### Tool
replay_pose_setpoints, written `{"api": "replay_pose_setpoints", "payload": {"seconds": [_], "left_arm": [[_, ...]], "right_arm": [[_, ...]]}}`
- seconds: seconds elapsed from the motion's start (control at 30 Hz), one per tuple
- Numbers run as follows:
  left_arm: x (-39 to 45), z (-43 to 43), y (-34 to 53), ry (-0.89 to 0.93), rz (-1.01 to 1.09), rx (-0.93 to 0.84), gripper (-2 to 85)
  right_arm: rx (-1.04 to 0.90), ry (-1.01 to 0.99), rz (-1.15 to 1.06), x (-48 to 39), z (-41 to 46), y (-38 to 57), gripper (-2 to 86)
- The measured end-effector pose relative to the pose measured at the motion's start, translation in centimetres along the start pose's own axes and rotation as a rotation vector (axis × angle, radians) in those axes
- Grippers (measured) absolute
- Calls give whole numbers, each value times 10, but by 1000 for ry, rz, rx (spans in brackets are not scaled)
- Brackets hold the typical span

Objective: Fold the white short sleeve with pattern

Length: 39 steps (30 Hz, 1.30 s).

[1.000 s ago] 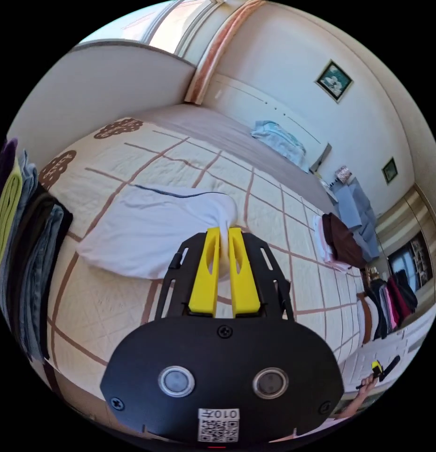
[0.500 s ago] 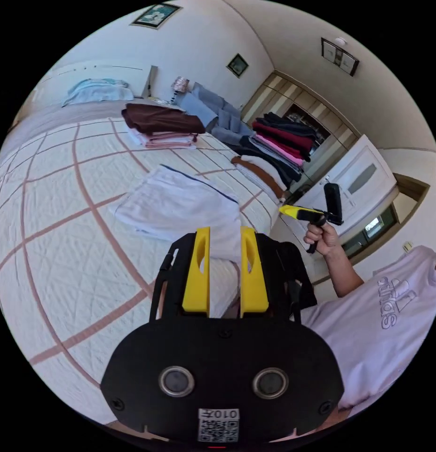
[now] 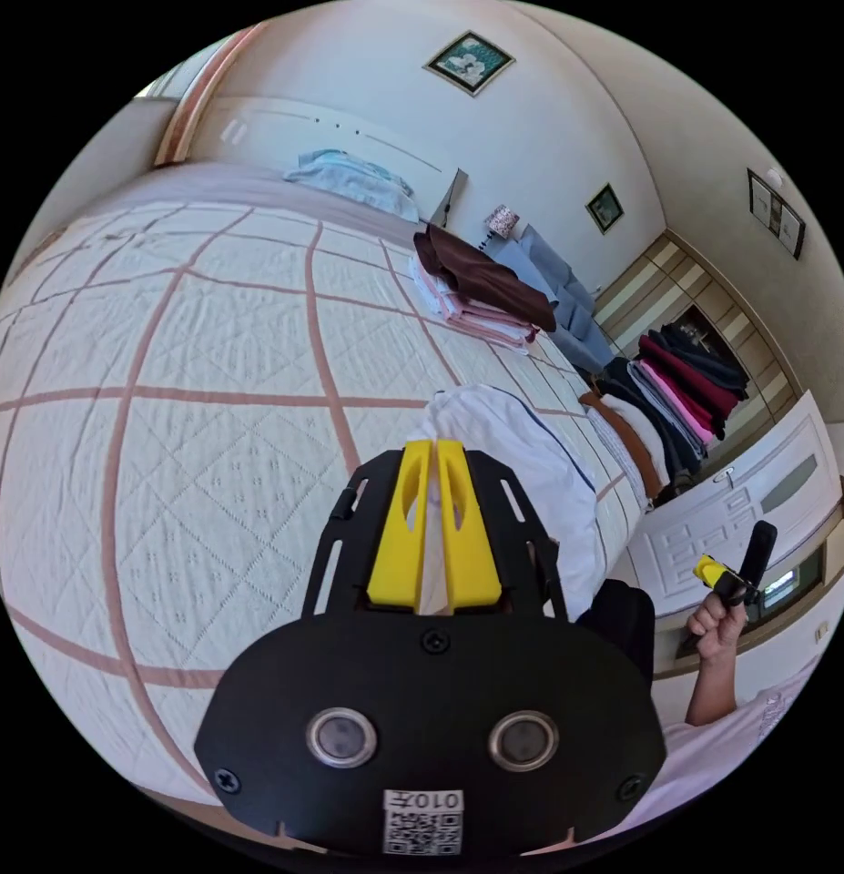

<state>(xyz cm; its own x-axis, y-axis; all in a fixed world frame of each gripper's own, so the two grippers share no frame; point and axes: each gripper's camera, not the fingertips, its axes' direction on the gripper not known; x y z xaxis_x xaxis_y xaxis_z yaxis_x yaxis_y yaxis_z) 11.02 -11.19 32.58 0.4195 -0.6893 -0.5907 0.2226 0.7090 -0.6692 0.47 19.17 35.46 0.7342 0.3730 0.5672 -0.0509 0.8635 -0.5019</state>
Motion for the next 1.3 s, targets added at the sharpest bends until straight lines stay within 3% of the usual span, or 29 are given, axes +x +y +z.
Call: {"api": "replay_pose_setpoints", "payload": {"seconds": [0.07,0.17,0.27,0.33,0.5,0.63,0.8,0.93,1.07,1.17,1.3], "left_arm": [[22,-14,0,-19,84,57,10],[70,-28,1,180,257,70,4],[135,-27,19,446,415,-6,2],[167,-26,34,523,481,-39,2],[217,-10,52,720,614,-241,14],[187,-26,37,602,579,-150,55],[62,-5,-10,28,298,-174,124],[9,13,-26,-18,168,-208,131],[11,56,-35,-10,237,-368,99],[28,64,-39,-113,323,-358,53],[37,52,-101,108,317,-259,22]], "right_arm": [[-1,-1,8,-1,1,6,52],[18,16,34,0,5,14,60],[15,113,41,-6,23,15,123],[-22,182,-12,-20,46,11,168],[66,251,-22,-39,57,10,159],[180,343,122,-16,19,29,38],[214,316,237,11,-25,67,28],[236,317,303,20,-52,90,26],[233,317,302,18,-61,91,26],[197,336,297,19,-57,80,25],[95,369,248,35,-57,35,24]]}}
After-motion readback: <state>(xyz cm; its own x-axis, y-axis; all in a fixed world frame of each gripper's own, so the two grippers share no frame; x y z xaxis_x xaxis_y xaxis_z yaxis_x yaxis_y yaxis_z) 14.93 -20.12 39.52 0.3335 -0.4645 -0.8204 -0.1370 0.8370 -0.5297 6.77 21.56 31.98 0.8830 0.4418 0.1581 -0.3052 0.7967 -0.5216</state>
